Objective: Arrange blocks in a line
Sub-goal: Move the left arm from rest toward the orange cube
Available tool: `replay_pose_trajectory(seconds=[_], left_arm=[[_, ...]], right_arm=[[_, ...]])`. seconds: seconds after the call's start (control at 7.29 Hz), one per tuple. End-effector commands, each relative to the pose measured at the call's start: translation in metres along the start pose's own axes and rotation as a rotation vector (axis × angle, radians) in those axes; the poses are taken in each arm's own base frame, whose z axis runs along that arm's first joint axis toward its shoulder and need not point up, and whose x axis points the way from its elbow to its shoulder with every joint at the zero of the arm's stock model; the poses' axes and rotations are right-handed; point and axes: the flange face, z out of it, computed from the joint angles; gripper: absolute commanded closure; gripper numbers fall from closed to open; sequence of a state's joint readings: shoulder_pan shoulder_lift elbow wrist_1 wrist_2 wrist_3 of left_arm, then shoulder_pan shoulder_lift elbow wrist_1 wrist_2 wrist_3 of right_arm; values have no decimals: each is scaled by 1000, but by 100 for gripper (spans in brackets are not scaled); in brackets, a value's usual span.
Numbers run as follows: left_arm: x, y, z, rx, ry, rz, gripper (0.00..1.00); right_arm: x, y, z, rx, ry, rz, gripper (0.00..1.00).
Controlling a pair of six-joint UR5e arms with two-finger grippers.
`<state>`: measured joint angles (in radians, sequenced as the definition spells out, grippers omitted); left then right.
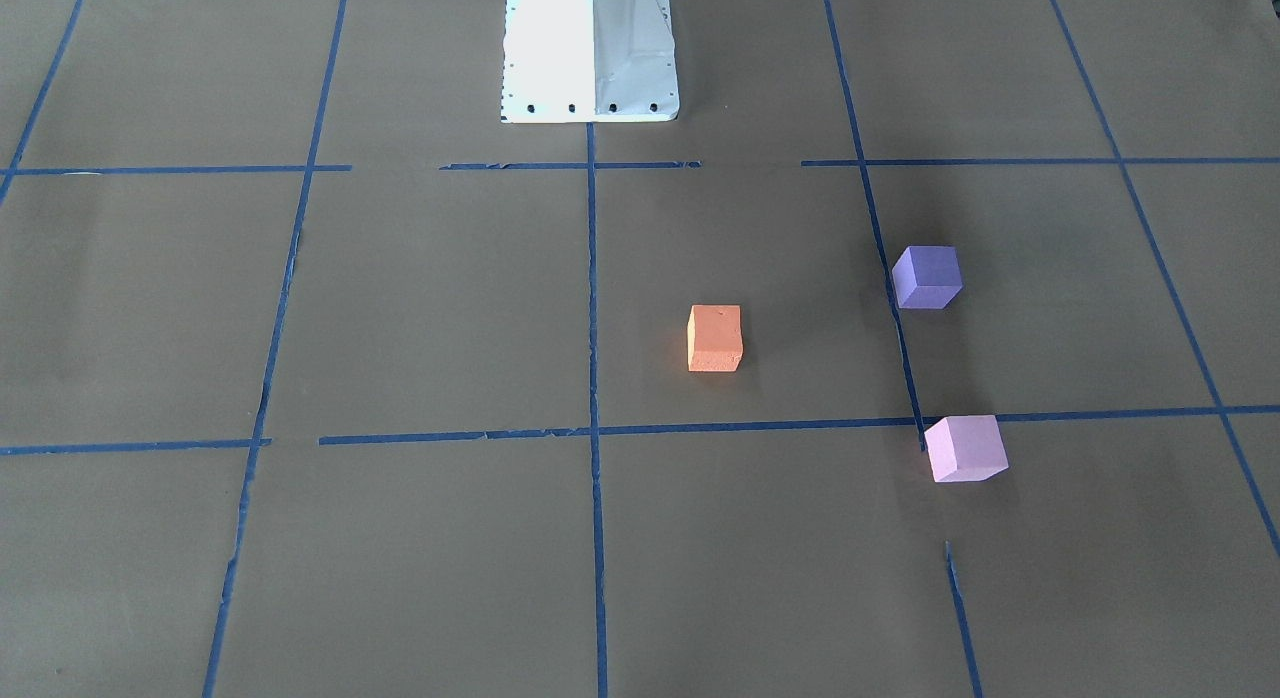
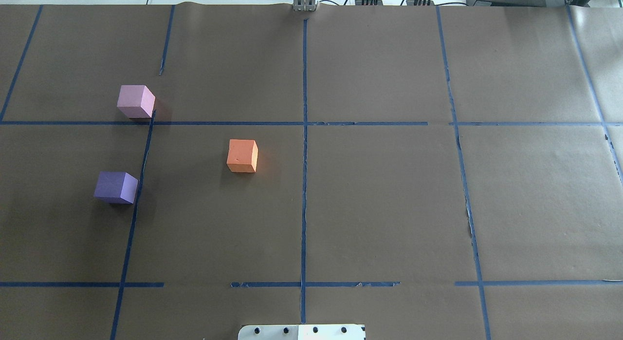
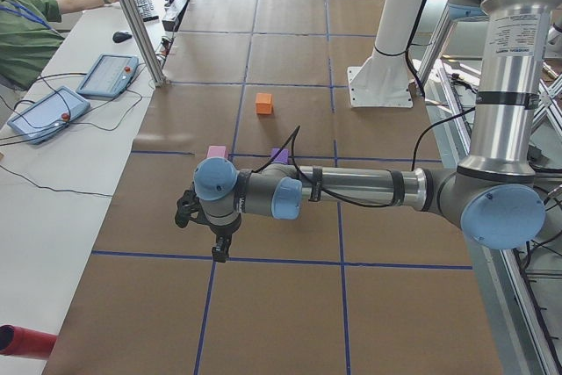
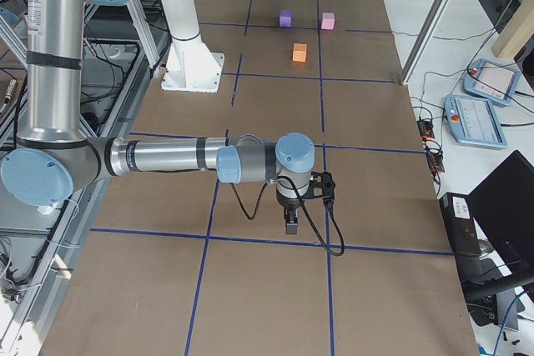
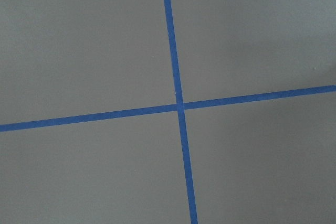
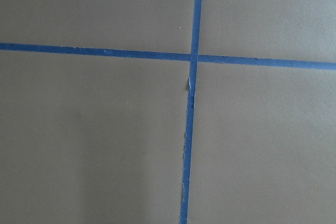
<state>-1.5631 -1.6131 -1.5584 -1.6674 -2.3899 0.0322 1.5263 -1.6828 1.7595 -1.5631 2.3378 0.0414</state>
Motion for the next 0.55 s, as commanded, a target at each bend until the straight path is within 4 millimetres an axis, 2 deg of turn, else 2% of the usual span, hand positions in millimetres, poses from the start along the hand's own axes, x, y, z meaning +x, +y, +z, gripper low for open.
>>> replay_pose_trajectory(seconds=[0.0,0.14,0.27,0.41], left_arm=[[17,-5,-17,34,-4,35,0],[20,-8,-13,29,-4,42,0],[34,-16,-10,25,0,71,0],[71,-53,-22,52,6,141,0]], right_arm=[[-1,0,-1,1,0,-1,0],[0,0,0,0,0,0,0],[0,0,0,0,0,0,0],[0,0,0,0,0,0,0]])
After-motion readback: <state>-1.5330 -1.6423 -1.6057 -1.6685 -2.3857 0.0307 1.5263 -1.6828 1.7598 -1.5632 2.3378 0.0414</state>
